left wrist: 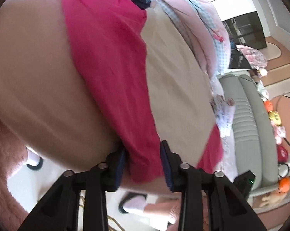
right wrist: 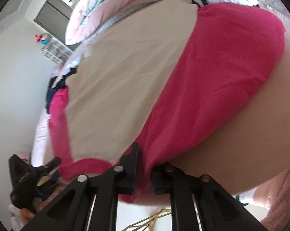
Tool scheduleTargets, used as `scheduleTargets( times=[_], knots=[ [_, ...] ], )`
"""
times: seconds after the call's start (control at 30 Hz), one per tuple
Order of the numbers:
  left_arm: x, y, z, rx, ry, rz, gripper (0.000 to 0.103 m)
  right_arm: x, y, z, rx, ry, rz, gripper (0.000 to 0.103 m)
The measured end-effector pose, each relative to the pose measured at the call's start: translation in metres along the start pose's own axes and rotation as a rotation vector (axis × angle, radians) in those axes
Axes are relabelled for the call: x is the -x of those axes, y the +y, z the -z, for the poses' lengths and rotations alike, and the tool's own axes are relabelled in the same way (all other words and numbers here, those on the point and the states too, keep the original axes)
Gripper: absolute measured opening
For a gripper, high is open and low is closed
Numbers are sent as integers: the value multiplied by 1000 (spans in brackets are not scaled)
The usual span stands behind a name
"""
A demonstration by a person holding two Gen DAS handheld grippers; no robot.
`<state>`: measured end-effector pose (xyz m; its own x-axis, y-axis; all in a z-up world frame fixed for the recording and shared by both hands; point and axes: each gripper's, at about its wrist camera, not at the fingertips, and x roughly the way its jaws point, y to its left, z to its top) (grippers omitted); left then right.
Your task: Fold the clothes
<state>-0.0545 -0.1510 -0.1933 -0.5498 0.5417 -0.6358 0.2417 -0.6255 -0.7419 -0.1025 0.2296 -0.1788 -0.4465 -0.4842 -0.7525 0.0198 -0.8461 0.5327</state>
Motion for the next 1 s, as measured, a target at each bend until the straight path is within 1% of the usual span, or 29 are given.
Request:
scheduleTargets(
  times=[0.03,0.07,0.13,0.2,0.23,0.3,0.33,0.37,0.4,0.43,0.5,0.6,0.63,0.67,0.73,0.8,0.87,1.0],
  knots=[
    [0,2,1,3,11,5,27,1,0,2,-11,5,-16,9],
    [0,4,2,7,23,11,27,-2,-1,3,-14,24,-10,9],
    [-4,2,-1,0,11,28,27,-9,-6,3,-29,52,-4,10],
    [-10,-2,-6,-21,3,37,27,-14,-10,0,-74,44,-28,11],
    [-13,-5,-7,-44,2,21,27,-15,-11,-2,-86,38,-41,15],
    [-21,-8,-10,-85,4,-13,27,-18,-11,-3,-95,27,-60,18],
    [-22,-8,-10,-94,7,-24,27,-19,-10,-2,-87,19,-60,19],
    [-22,-8,-10,-102,9,-34,24,-19,-8,-1,-72,15,-52,18],
    [-23,-11,-11,-132,19,-71,9,-19,-5,-1,-45,15,-33,14],
    [-23,-15,-11,-167,30,-114,9,-19,0,-1,-4,17,2,8],
    [-17,-23,-9,-200,25,-144,7,-17,4,1,26,13,41,4],
    [-5,-39,-4,-265,15,-158,6,-2,18,10,92,-7,121,2],
    [-2,-41,-3,-273,17,-159,6,4,21,13,119,-17,133,2],
    [1,-43,-3,-278,20,-160,6,9,24,16,146,-27,145,2],
    [7,-45,-2,-289,26,-163,5,21,27,18,159,-49,124,2],
    [7,-38,-2,-274,40,-170,5,26,23,18,134,-53,86,2],
    [-4,-27,-2,-261,75,-195,6,17,21,21,144,-11,116,1],
    [-10,-14,-4,-206,112,-188,6,-1,17,26,166,73,176,1]
  ],
)
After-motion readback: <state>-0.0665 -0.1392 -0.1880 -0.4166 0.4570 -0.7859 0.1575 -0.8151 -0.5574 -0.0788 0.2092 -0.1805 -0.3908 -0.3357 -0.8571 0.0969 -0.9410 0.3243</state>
